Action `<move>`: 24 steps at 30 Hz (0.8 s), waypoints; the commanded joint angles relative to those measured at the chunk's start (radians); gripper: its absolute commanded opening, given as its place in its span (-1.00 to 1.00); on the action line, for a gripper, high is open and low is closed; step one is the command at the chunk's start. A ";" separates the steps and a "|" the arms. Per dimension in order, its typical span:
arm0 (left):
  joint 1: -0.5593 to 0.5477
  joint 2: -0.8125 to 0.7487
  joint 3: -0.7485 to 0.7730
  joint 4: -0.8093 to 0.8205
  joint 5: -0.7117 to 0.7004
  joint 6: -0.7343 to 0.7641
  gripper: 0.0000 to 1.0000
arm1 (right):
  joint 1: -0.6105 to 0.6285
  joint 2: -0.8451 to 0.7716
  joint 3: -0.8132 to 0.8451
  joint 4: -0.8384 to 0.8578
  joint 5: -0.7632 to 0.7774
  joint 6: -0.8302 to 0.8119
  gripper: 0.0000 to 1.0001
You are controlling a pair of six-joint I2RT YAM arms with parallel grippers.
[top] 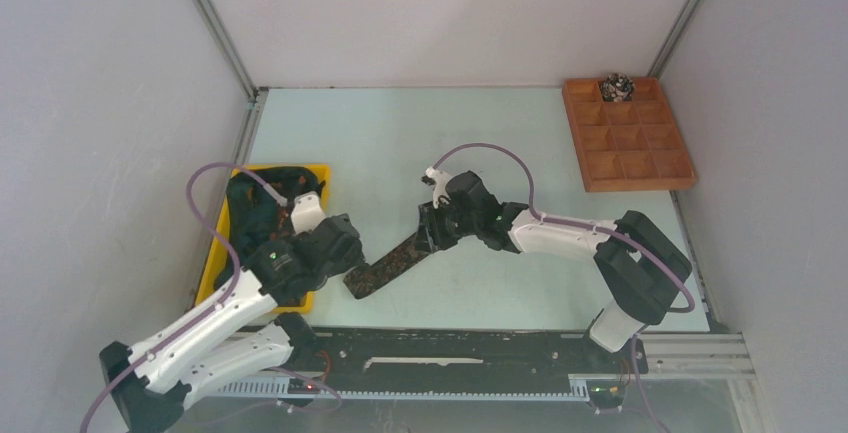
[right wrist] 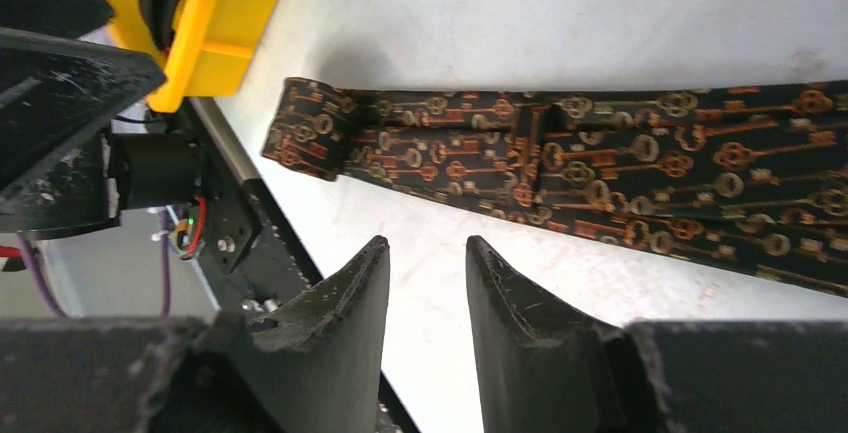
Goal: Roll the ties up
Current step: Roll the tie at the center of the board.
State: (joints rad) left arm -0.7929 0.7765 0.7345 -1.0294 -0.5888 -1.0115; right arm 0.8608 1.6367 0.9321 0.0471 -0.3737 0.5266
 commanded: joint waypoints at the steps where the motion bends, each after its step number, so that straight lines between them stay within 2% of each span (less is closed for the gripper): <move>1: 0.011 -0.130 -0.063 0.107 0.066 -0.004 0.97 | 0.047 0.041 0.097 0.014 -0.022 0.066 -0.26; 6: 0.010 -0.241 -0.124 0.085 0.117 -0.045 0.83 | 0.094 0.123 0.204 -0.016 -0.051 0.094 -0.36; 13: 0.007 -0.261 -0.164 0.081 0.170 -0.065 0.70 | 0.137 0.244 0.312 -0.027 -0.106 0.128 -0.45; 24: -0.015 -0.286 -0.176 0.069 0.185 -0.084 0.64 | 0.164 0.370 0.375 -0.009 -0.157 0.155 -0.56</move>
State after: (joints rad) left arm -0.7998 0.5041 0.5663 -0.9699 -0.4095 -1.0737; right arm 1.0210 1.9862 1.2690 0.0170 -0.5014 0.6643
